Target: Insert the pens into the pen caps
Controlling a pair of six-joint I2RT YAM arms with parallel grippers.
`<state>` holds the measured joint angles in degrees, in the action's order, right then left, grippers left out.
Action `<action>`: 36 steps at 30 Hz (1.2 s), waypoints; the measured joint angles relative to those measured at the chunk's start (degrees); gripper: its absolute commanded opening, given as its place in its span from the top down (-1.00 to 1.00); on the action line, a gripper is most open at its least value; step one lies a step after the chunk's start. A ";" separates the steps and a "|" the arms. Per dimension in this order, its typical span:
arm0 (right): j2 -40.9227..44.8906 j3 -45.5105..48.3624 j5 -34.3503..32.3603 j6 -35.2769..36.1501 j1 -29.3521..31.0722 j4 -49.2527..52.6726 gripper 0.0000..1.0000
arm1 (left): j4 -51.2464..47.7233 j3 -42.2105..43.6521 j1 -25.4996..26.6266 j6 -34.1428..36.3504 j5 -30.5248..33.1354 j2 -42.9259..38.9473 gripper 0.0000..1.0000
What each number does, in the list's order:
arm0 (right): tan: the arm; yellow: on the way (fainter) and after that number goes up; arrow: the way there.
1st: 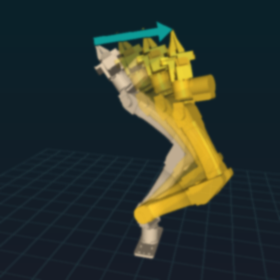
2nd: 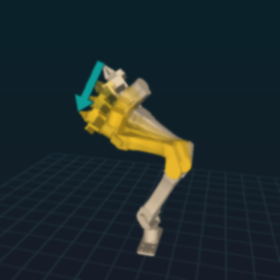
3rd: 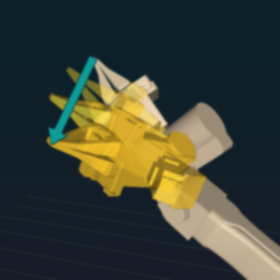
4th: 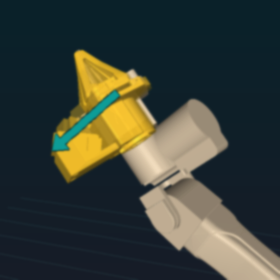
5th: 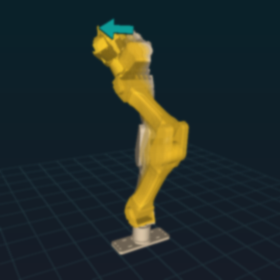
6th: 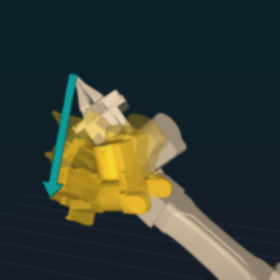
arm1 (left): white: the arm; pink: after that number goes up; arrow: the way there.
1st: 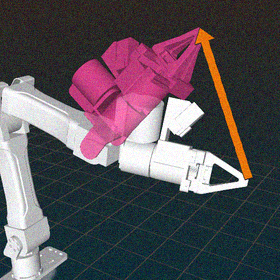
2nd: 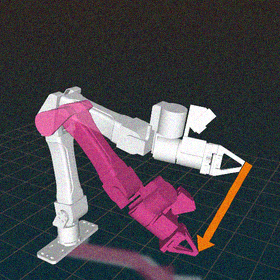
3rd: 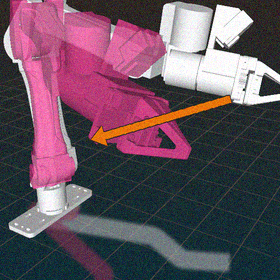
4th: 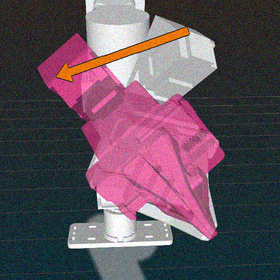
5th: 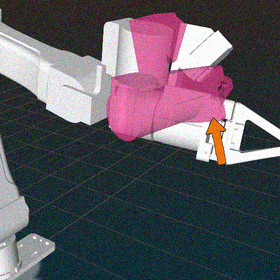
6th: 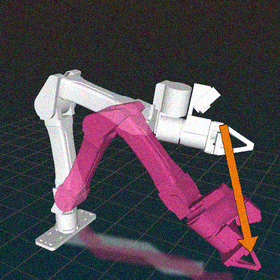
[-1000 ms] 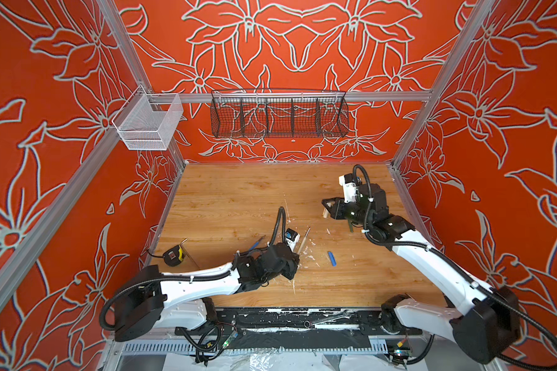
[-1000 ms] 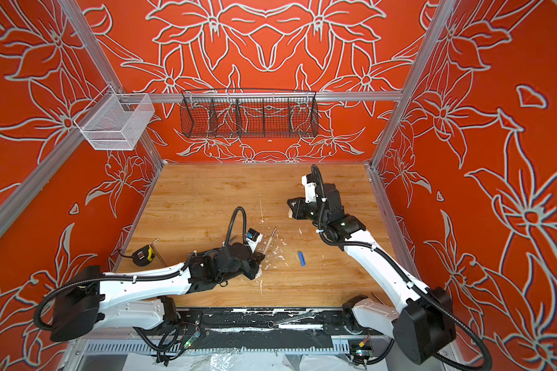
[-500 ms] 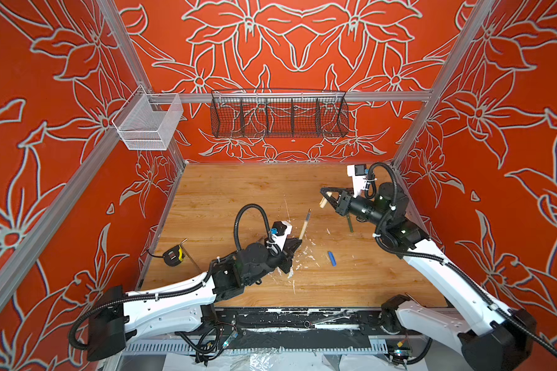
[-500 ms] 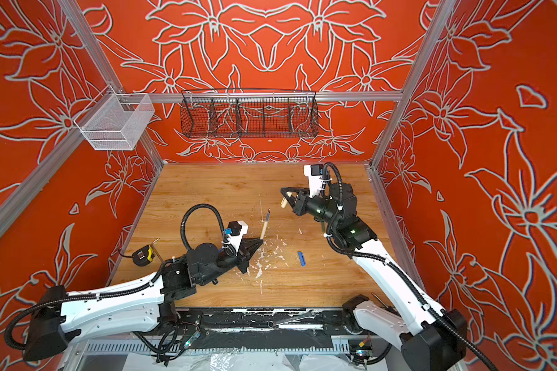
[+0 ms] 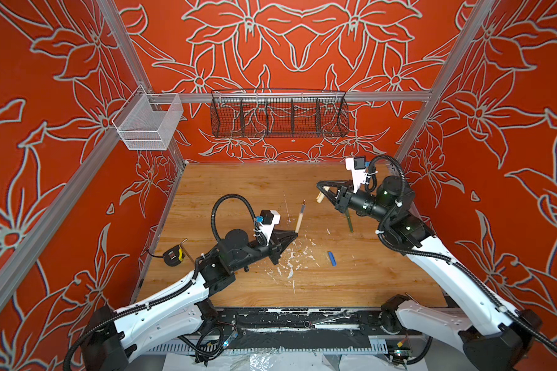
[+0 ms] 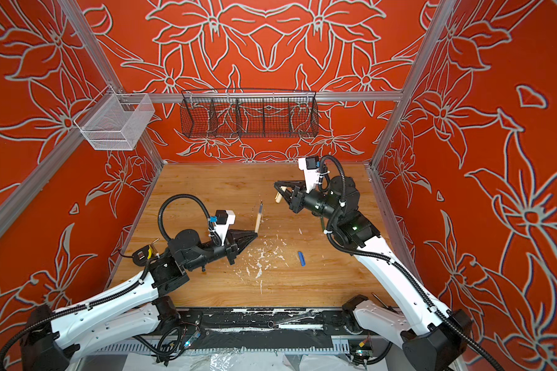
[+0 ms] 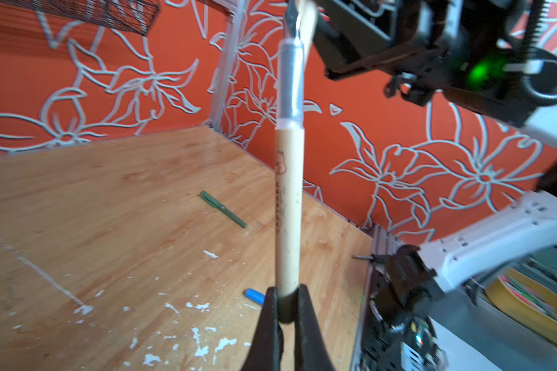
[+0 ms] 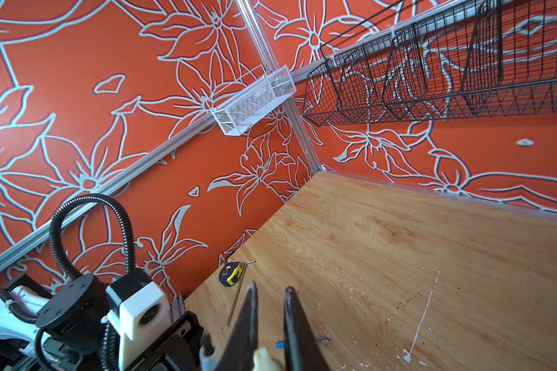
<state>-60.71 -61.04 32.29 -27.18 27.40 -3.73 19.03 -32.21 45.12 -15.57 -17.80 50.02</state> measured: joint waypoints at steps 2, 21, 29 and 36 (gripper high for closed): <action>0.07 -0.04 0.33 -0.07 0.00 0.04 0.87 | -0.44 -0.61 -0.72 0.04 -4.66 0.44 1.00; -1.09 -4.48 8.70 -1.46 0.00 0.42 0.86 | -0.22 -0.52 -3.91 -0.94 -17.16 2.97 1.00; -1.05 -5.55 2.73 2.12 0.50 8.33 0.88 | -9.97 -1.25 4.74 2.14 16.96 1.38 1.00; -2.89 -8.24 -4.28 6.58 5.53 13.25 0.89 | -10.73 -0.85 11.87 6.29 35.45 1.95 1.00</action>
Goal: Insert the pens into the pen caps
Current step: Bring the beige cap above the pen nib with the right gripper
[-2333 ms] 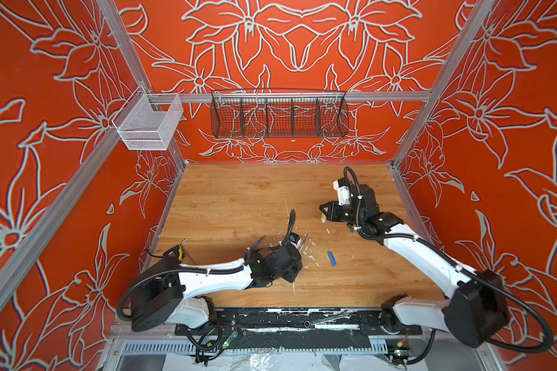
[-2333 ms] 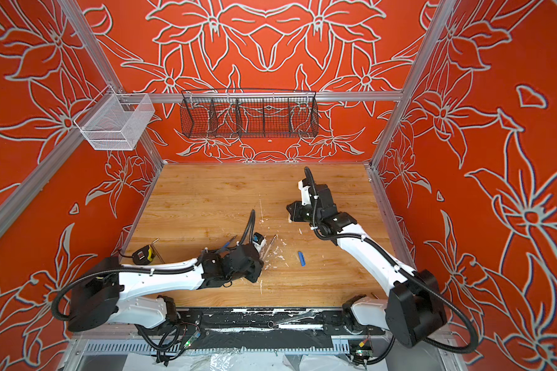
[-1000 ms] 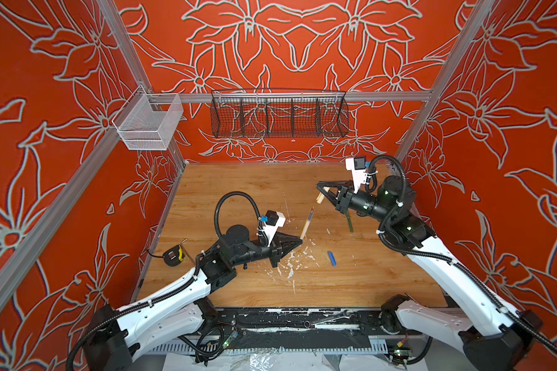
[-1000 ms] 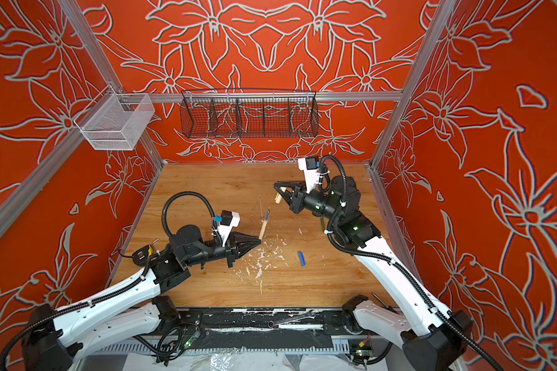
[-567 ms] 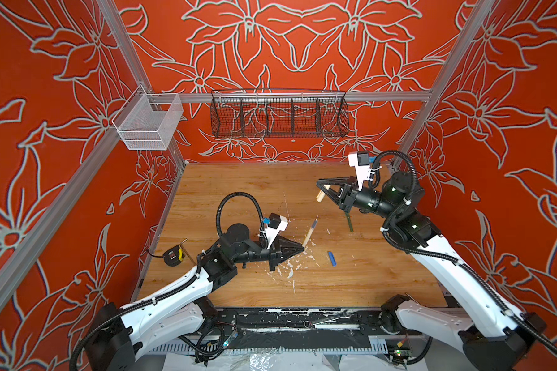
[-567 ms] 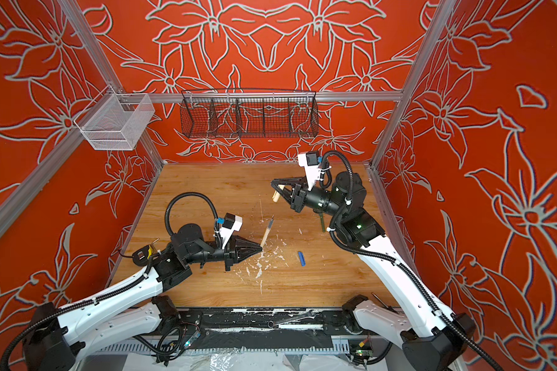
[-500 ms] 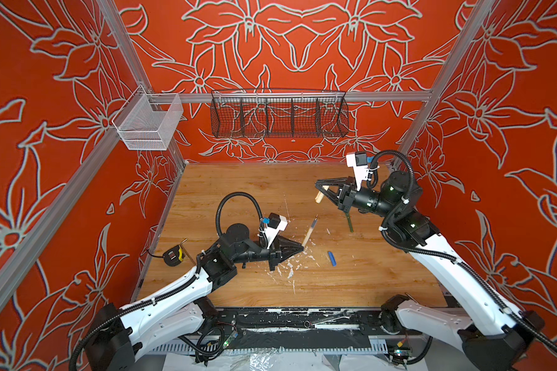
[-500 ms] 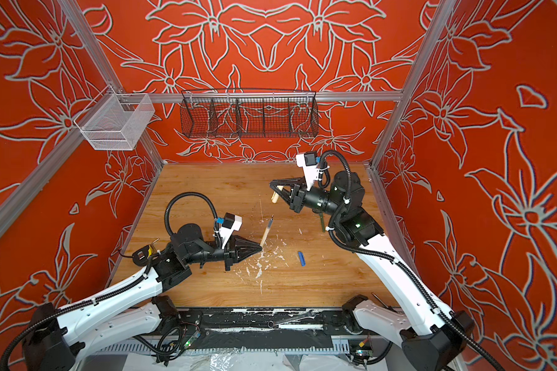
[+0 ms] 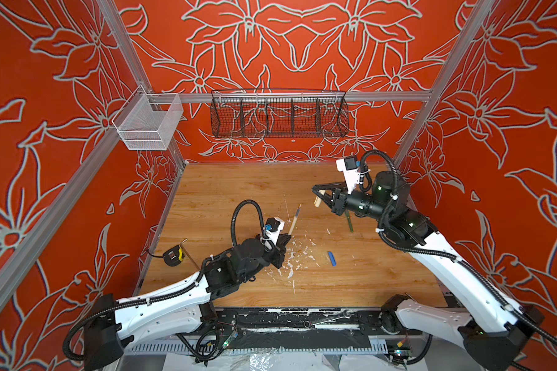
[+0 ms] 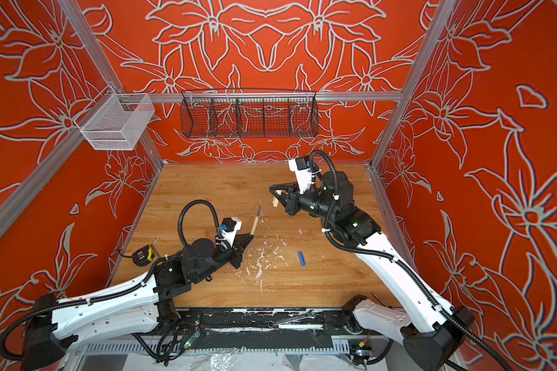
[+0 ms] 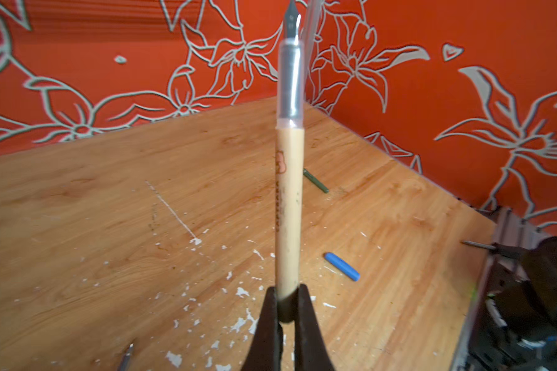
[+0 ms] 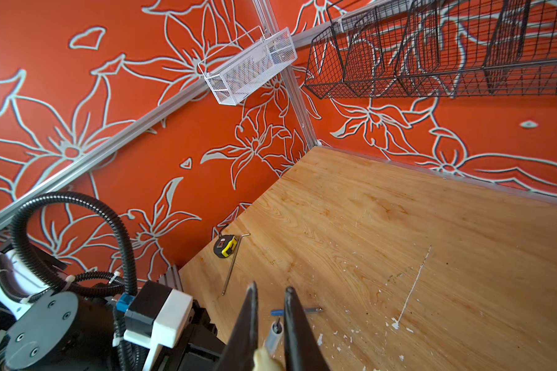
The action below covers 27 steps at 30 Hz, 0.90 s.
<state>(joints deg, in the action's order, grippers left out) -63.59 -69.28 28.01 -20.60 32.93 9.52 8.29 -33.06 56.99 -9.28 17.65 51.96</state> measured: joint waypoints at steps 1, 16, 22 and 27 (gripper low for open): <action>-0.59 -0.63 -1.14 0.63 0.92 0.35 0.89 | 0.17 0.00 0.72 0.39 1.68 0.37 1.00; -2.84 -1.18 -11.61 4.00 6.51 0.92 0.89 | 12.26 0.26 11.85 10.62 27.50 11.69 1.00; -2.58 -1.14 -12.90 4.11 6.60 0.90 0.89 | 14.93 1.38 12.52 11.02 29.92 10.80 1.00; -0.17 2.84 -13.25 2.62 6.60 -4.28 0.88 | 16.02 2.49 12.55 10.95 30.10 8.22 1.00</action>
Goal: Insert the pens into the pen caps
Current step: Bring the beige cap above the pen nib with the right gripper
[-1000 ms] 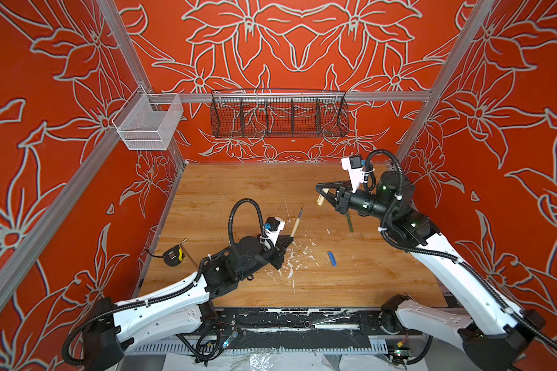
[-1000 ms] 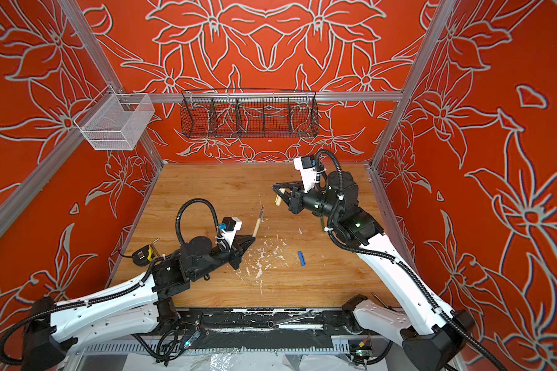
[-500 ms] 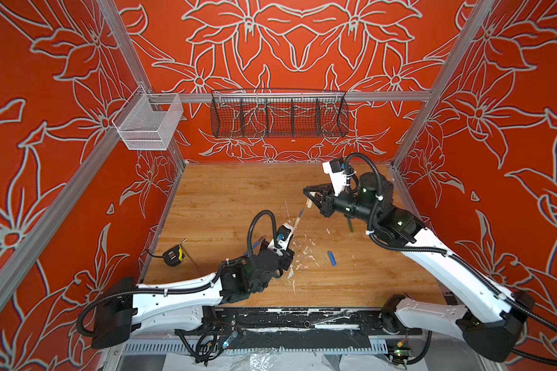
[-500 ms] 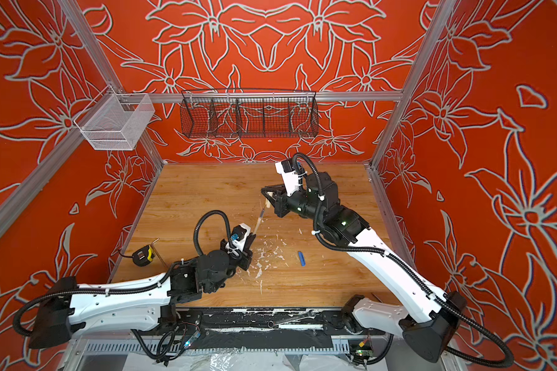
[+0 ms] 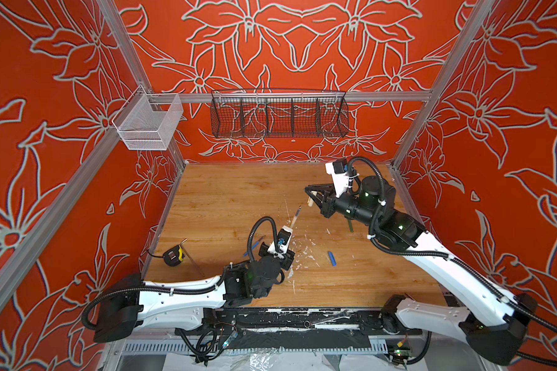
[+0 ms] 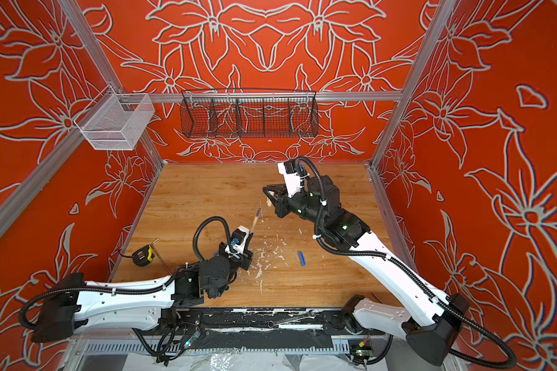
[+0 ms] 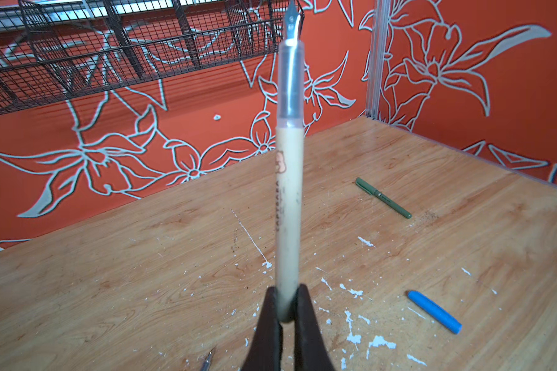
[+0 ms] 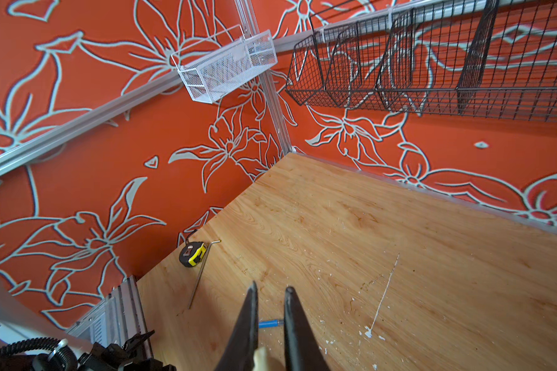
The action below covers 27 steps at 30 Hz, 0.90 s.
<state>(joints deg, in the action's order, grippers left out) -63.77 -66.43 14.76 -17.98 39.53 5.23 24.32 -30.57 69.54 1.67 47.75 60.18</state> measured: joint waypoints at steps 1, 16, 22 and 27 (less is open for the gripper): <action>0.50 1.25 0.00 -0.70 0.00 -1.60 0.89 | 0.33 0.26 0.00 -0.02 -0.02 -0.39 1.00; 0.09 5.44 0.74 -6.80 0.00 -14.60 0.89 | 0.63 1.79 0.00 -0.42 -1.16 -2.69 1.00; -3.43 4.39 2.60 -7.80 0.00 -16.13 0.90 | 0.63 2.51 0.00 -0.61 -1.44 -5.38 1.00; -5.42 4.11 4.35 -8.70 0.00 -16.98 0.90 | 0.63 2.51 0.00 -0.66 -1.84 -5.81 1.00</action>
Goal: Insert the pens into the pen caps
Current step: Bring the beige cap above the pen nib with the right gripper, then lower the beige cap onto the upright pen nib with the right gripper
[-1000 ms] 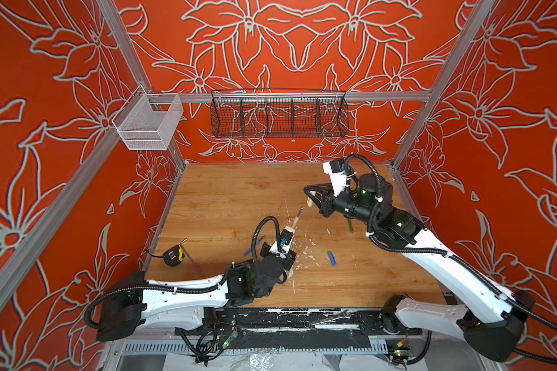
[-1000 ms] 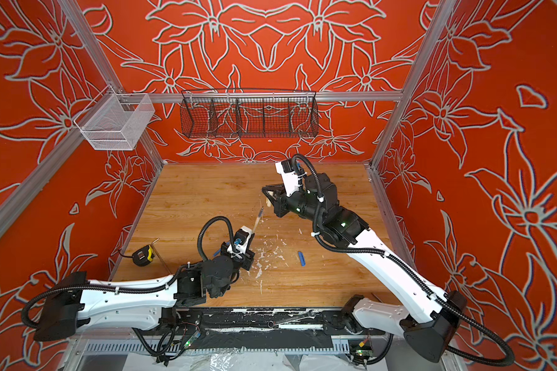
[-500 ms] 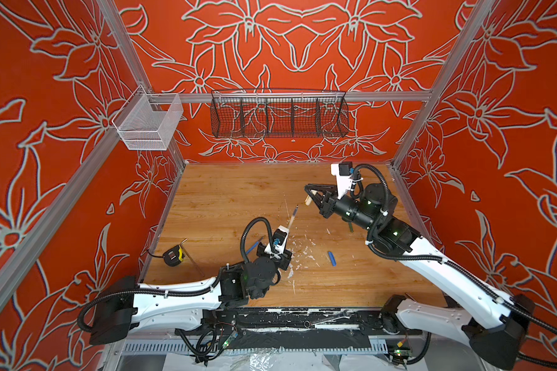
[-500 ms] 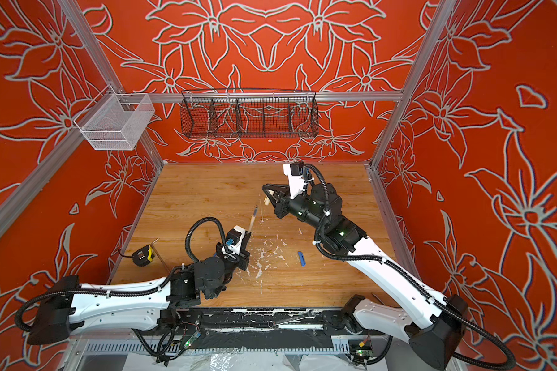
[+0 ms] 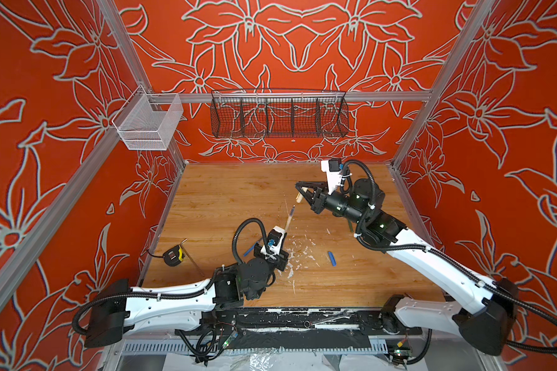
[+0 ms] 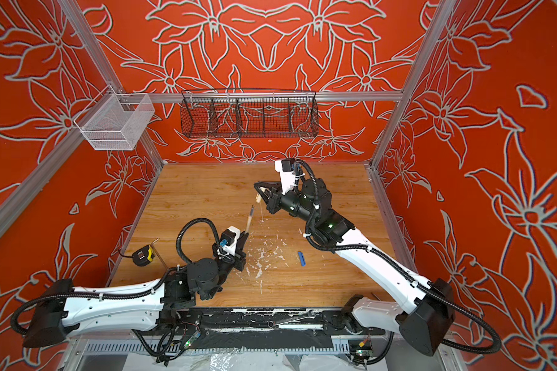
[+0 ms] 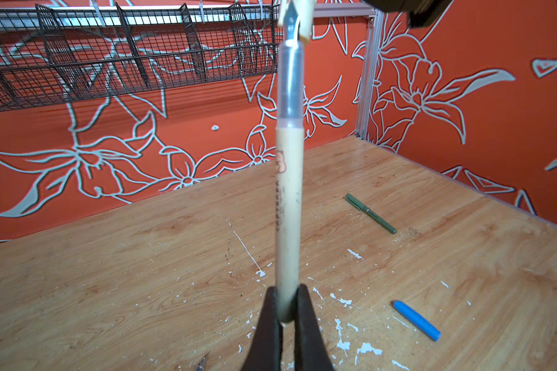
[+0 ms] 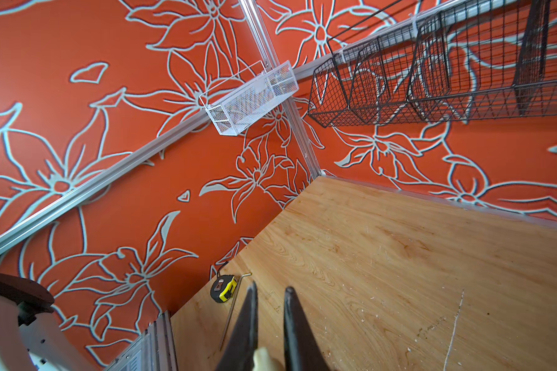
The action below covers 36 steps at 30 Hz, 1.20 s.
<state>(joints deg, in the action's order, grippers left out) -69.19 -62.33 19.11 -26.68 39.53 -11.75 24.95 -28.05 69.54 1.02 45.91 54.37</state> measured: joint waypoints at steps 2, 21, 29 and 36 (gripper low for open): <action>-0.26 -0.04 0.57 -0.42 0.00 -0.35 0.91 | -0.02 0.00 0.00 -0.02 -0.15 0.00 1.00; -3.61 -8.39 6.95 1.60 0.13 5.55 0.91 | -0.57 0.00 -0.17 -1.03 -1.11 -0.26 1.00; -3.72 -8.59 7.15 3.65 0.37 10.10 0.91 | -1.44 0.00 -0.31 -1.20 -1.51 -0.42 1.00; -3.72 -8.83 7.13 4.44 0.37 11.76 0.92 | -2.14 0.00 -0.48 -1.90 -2.12 -0.55 1.00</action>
<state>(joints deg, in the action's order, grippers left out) -72.90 -71.16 26.24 -22.24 39.90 0.01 22.81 -28.05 69.06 -0.89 43.79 53.82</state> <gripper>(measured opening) 0.150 0.056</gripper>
